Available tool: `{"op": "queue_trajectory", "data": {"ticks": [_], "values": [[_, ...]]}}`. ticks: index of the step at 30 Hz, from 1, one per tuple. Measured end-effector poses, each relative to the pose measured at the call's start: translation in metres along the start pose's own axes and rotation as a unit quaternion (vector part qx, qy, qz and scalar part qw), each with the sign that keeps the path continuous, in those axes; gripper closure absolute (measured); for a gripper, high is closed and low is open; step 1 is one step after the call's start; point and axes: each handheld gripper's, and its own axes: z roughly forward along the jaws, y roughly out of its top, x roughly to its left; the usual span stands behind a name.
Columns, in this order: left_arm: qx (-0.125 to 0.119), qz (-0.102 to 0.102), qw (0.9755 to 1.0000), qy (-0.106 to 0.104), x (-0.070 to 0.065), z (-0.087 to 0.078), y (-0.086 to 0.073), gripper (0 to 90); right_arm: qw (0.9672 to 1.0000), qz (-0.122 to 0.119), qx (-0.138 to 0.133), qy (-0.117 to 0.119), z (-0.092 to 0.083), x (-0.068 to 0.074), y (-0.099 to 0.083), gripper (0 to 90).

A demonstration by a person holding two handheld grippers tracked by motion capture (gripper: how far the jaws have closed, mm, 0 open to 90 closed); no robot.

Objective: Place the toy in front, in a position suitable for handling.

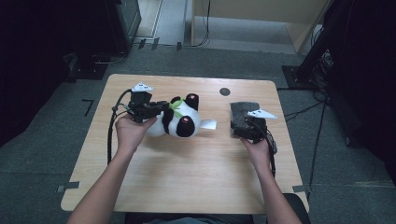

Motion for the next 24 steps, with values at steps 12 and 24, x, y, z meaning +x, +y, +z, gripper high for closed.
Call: {"op": "queue_trajectory", "data": {"ticks": [12, 24], "values": [[0.005, 0.034, 0.9992, -0.019, -0.036, 0.019, -0.024, 78.5, 0.9993, 0.002, 0.023, -0.028, 0.025, -0.026, 0.002, 36.3], [-0.033, 0.066, 0.9969, -0.027, -0.014, 0.008, -0.040, 44.9, 0.9983, 0.000, 0.040, -0.042, 0.028, -0.035, 0.001, 36.7]]}}
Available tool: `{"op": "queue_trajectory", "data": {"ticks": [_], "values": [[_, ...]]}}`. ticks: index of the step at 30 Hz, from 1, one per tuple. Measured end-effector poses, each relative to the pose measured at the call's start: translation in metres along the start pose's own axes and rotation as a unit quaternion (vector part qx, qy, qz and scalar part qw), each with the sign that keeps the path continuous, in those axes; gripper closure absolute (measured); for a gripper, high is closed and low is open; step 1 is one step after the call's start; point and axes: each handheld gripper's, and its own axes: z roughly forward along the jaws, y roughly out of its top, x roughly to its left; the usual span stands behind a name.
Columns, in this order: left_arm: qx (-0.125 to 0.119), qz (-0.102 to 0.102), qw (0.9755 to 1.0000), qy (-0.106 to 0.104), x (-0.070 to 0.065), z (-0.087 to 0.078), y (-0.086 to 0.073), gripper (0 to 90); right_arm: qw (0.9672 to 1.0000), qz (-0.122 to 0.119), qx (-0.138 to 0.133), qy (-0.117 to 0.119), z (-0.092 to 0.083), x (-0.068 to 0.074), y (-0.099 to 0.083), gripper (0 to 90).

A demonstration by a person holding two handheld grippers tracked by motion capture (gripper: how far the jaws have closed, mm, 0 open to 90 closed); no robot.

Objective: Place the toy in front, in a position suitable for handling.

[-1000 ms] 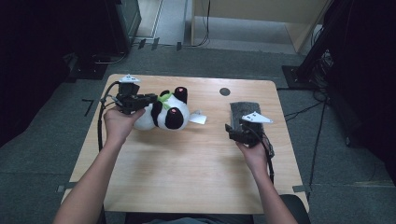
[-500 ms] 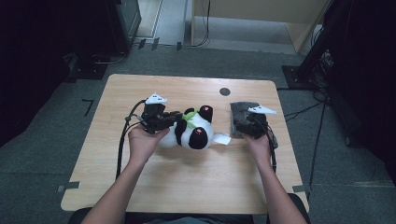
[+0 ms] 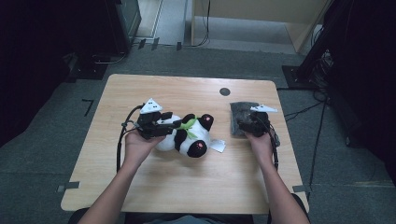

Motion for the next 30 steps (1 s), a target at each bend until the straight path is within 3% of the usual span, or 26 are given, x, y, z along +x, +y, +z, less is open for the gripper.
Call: {"op": "queue_trajectory", "data": {"ticks": [6, 7, 9, 11, 14, 19, 21, 25, 30], "values": [[-0.011, 0.003, 0.9999, 0.000, 0.013, -0.011, -0.007, 39.9, 0.9998, -0.011, 0.006, -0.016, 0.005, -0.003, 0.001, 36.7], [-0.013, 0.003, 0.9999, 0.006, 0.019, -0.015, -0.012, 38.6, 0.9994, -0.017, 0.008, -0.030, 0.010, -0.006, 0.001, 37.2], [-0.013, 0.000, 0.9999, 0.009, 0.022, -0.017, -0.015, 37.4, 0.9994, -0.010, 0.016, -0.029, 0.015, -0.010, -0.001, 37.0], [-0.012, -0.018, 0.9997, 0.010, 0.031, -0.025, -0.022, 40.1, 0.9993, -0.001, 0.020, -0.031, 0.020, -0.013, -0.003, 36.4], [-0.015, -0.026, 0.9993, 0.021, 0.042, -0.034, -0.032, 38.8, 0.9990, -0.003, 0.018, -0.040, 0.026, -0.013, -0.006, 32.6], [-0.018, -0.043, 0.9987, 0.021, 0.057, -0.046, -0.048, 35.0, 0.9988, 0.011, 0.015, -0.046, 0.033, -0.012, -0.008, 24.7], [-0.019, -0.048, 0.9985, 0.019, 0.061, -0.048, -0.053, 33.5, 0.9989, 0.018, 0.021, -0.038, 0.038, -0.013, -0.010, 19.9], [-0.011, -0.046, 0.9987, 0.021, 0.066, -0.047, -0.062, 28.8, 0.9991, 0.017, 0.018, -0.035, 0.039, -0.014, -0.013, 19.3], [-0.008, -0.054, 0.9985, 0.003, 0.069, -0.039, -0.071, 21.9, 0.9988, 0.011, 0.007, -0.046, 0.041, -0.011, -0.017, 19.8]]}}
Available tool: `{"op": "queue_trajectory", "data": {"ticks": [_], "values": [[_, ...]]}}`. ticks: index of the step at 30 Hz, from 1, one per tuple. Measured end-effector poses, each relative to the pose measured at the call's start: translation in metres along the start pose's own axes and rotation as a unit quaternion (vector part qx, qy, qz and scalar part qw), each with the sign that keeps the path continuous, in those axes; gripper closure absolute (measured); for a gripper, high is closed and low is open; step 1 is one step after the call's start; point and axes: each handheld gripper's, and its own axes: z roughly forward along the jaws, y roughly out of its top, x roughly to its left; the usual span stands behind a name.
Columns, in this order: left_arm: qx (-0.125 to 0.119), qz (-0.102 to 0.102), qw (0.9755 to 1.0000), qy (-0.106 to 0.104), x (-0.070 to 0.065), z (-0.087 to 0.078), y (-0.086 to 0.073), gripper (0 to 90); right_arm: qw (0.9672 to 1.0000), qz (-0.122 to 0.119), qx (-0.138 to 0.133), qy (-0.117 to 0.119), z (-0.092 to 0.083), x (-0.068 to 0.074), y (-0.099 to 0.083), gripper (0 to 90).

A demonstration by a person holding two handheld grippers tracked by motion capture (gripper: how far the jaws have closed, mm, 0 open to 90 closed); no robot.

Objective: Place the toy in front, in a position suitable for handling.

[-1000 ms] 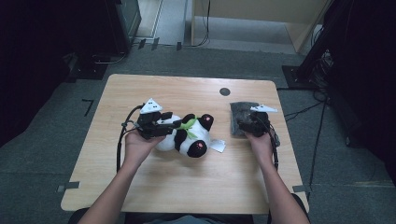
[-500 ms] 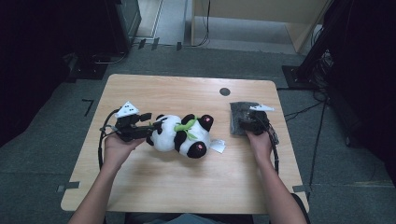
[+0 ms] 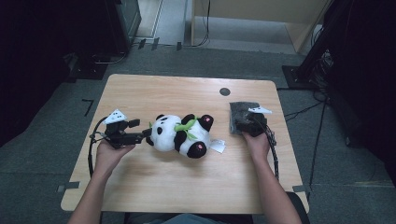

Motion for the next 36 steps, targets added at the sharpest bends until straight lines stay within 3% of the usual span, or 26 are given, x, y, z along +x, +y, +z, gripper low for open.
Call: {"op": "queue_trajectory", "data": {"ticks": [2, 4, 11, 16, 17, 19, 20, 23, 25, 27, 30, 31, 33, 36], "values": [[0.002, -0.002, 1.0000, -0.004, 0.000, 0.002, -0.001, 17.3, 1.0000, -0.002, 0.000, -0.001, 0.000, 0.000, 0.000, 20.2], [0.006, -0.003, 0.9996, -0.026, -0.003, 0.011, -0.002, 14.7, 1.0000, -0.002, 0.001, -0.001, 0.000, 0.000, 0.000, 20.7], [0.024, 0.013, 0.9989, -0.038, -0.012, 0.030, -0.008, 13.0, 1.0000, -0.005, 0.003, 0.005, 0.000, 0.000, 0.000, 23.6], [0.017, 0.013, 0.9984, -0.052, -0.008, 0.033, -0.015, 8.8, 0.9999, -0.007, 0.002, 0.007, 0.000, 0.001, 0.000, 25.2], [0.029, 0.035, 0.9977, -0.050, -0.006, 0.037, -0.019, 4.3, 0.9999, -0.006, 0.003, 0.008, 0.000, 0.001, 0.000, 25.2], [0.035, 0.046, 0.9969, -0.053, -0.006, 0.038, -0.022, 1.3, 0.9999, -0.006, 0.003, 0.008, 0.000, 0.001, 0.000, 25.1], [0.026, 0.049, 0.9968, -0.056, -0.006, 0.039, -0.025, 1.3, 0.9999, -0.006, 0.003, 0.008, 0.000, 0.001, 0.000, 25.1], [0.025, 0.040, 0.9963, -0.072, -0.003, 0.041, -0.029, 1.4, 0.9999, -0.006, 0.002, 0.008, 0.000, 0.001, 0.000, 25.0], [0.024, 0.027, 0.9950, -0.093, 0.000, 0.043, -0.031, 5.0, 0.9999, -0.006, 0.002, 0.008, 0.000, 0.001, 0.000, 25.0], [0.022, 0.020, 0.9947, -0.098, 0.001, 0.045, -0.033, 8.3, 0.9999, -0.007, 0.002, 0.008, 0.000, 0.001, 0.000, 25.0], [0.024, 0.023, 0.9951, -0.093, -0.002, 0.045, -0.034, 19.5, 0.9999, -0.007, 0.002, 0.008, 0.000, 0.001, 0.000, 24.9], [0.023, 0.017, 0.9954, -0.091, -0.003, 0.044, -0.034, 27.4, 0.9999, -0.007, 0.002, 0.008, 0.000, 0.001, 0.000, 24.9], [0.026, 0.019, 0.9966, -0.076, -0.006, 0.044, -0.034, 36.0, 0.9999, -0.005, 0.002, 0.009, 0.000, 0.001, 0.000, 24.6], [0.030, 0.013, 0.9976, -0.061, -0.010, 0.042, -0.033, 40.2, 0.9999, -0.007, 0.002, 0.012, 0.000, 0.000, 0.000, 24.5]]}}
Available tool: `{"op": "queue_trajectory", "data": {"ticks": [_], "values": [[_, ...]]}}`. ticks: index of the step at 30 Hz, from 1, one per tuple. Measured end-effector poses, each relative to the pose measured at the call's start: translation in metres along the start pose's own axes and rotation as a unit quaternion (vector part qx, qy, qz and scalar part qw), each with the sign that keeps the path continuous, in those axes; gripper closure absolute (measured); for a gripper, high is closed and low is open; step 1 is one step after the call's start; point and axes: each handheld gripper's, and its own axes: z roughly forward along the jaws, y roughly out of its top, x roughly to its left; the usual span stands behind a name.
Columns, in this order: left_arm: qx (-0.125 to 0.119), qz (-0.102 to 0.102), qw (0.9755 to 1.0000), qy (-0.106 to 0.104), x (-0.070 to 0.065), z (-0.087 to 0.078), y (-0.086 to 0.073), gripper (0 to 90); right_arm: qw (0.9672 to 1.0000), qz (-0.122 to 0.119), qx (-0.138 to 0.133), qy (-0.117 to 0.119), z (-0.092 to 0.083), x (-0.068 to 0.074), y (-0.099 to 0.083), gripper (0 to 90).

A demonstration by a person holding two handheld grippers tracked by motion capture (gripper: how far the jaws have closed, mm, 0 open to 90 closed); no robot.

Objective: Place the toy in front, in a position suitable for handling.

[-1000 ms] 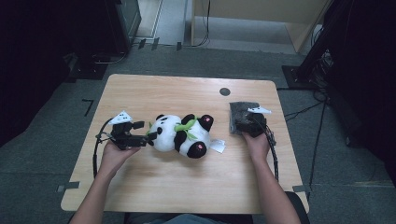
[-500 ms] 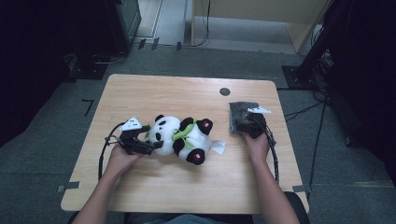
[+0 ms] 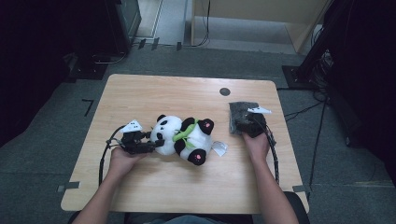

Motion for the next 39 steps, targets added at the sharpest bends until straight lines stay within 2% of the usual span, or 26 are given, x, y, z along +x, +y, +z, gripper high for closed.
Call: {"op": "queue_trajectory", "data": {"ticks": [1, 2, 3, 4, 5, 6, 7, 8, 9, 10, 12, 15, 17, 18, 19, 20, 24, 26, 29, 31, 32, 36, 39], "values": [[-0.004, -0.007, 0.9999, 0.007, -0.002, 0.000, -0.001, 40.2, 1.0000, 0.000, 0.000, 0.000, 0.000, 0.000, 0.000, 24.5], [-0.007, -0.016, 0.9997, 0.014, -0.004, 0.000, -0.002, 41.9, 1.0000, -0.006, -0.001, 0.001, 0.000, 0.000, 0.000, 28.5], [-0.007, -0.030, 0.9990, 0.031, -0.009, -0.001, -0.001, 42.4, 0.9999, -0.011, -0.003, 0.003, 0.000, 0.000, 0.000, 32.6], [-0.007, -0.030, 0.9990, 0.031, -0.009, -0.001, -0.001, 42.7, 0.9999, -0.011, -0.003, 0.003, 0.000, 0.000, 0.000, 32.6], [-0.005, -0.036, 0.9986, 0.038, -0.011, -0.001, 0.000, 43.0, 0.9997, -0.021, -0.007, 0.013, -0.002, 0.001, -0.001, 44.6], [-0.006, -0.045, 0.9980, 0.045, -0.012, -0.001, 0.000, 43.0, 0.9997, -0.021, -0.007, 0.013, -0.002, 0.001, -0.001, 44.6], [-0.009, -0.054, 0.9971, 0.052, -0.014, -0.001, -0.001, 43.2, 0.9992, -0.033, -0.012, 0.021, -0.003, 0.003, -0.002, 57.3], [-0.017, -0.067, 0.9954, 0.067, -0.020, -0.001, -0.003, 43.2, 0.9990, -0.033, -0.014, 0.025, -0.003, 0.005, -0.002, 62.8], [-0.017, -0.067, 0.9954, 0.067, -0.020, -0.001, -0.003, 43.0, 0.9989, -0.035, -0.015, 0.027, -0.004, 0.006, -0.003, 66.5], [-0.027, -0.074, 0.9939, 0.077, -0.025, -0.001, -0.007, 42.6, 0.9987, -0.037, -0.016, 0.029, -0.004, 0.007, -0.003, 69.4], [-0.027, -0.077, 0.9934, 0.081, -0.029, -0.002, -0.008, 41.3, 0.9987, -0.037, -0.009, 0.033, -0.006, 0.006, -0.001, 72.5], [-0.031, -0.078, 0.9940, 0.071, -0.026, -0.002, -0.009, 38.9, 0.9990, -0.021, 0.005, 0.040, -0.009, 0.002, 0.004, 75.2], [-0.036, -0.082, 0.9939, 0.064, -0.023, -0.002, -0.010, 36.1, 0.9983, -0.003, 0.016, 0.056, -0.014, -0.001, 0.009, 76.5], [-0.036, -0.082, 0.9939, 0.064, -0.023, -0.002, -0.010, 34.4, 0.9983, -0.003, 0.016, 0.056, -0.014, -0.001, 0.009, 76.5], [-0.035, -0.085, 0.9943, 0.054, -0.022, -0.002, -0.010, 31.1, 0.9977, -0.001, 0.019, 0.066, -0.021, 0.001, 0.012, 77.0], [-0.034, -0.079, 0.9950, 0.050, -0.021, -0.003, -0.011, 29.1, 0.9975, -0.002, 0.019, 0.068, -0.024, 0.003, 0.014, 77.1], [-0.027, -0.079, 0.9957, 0.041, -0.020, -0.001, -0.011, 16.0, 0.9958, -0.006, 0.022, 0.089, -0.035, 0.011, 0.026, 76.9], [-0.024, -0.074, 0.9961, 0.042, -0.020, 0.000, -0.010, 12.9, 0.9953, -0.016, 0.023, 0.093, -0.041, 0.017, 0.032, 76.9], [-0.023, -0.079, 0.9958, 0.041, -0.019, 0.002, -0.008, 10.3, 0.9935, -0.022, 0.015, 0.111, -0.048, 0.026, 0.043, 76.7], [-0.019, -0.064, 0.9969, 0.040, -0.019, 0.006, -0.010, 5.0, 0.9919, -0.025, 0.021, 0.123, -0.051, 0.032, 0.049, 76.3], [-0.013, -0.056, 0.9972, 0.048, -0.019, 0.009, -0.010, 3.0, 0.9917, -0.028, 0.021, 0.124, -0.052, 0.034, 0.051, 76.3], [-0.019, -0.056, 0.9970, 0.050, -0.021, 0.012, -0.010, 3.3, 0.9893, -0.019, 0.005, 0.145, -0.060, 0.045, 0.063, 76.4], [-0.021, -0.046, 0.9972, 0.056, -0.023, 0.010, -0.009, 13.5, 0.9877, -0.028, 0.004, 0.154, -0.067, 0.054, 0.074, 76.3]]}}
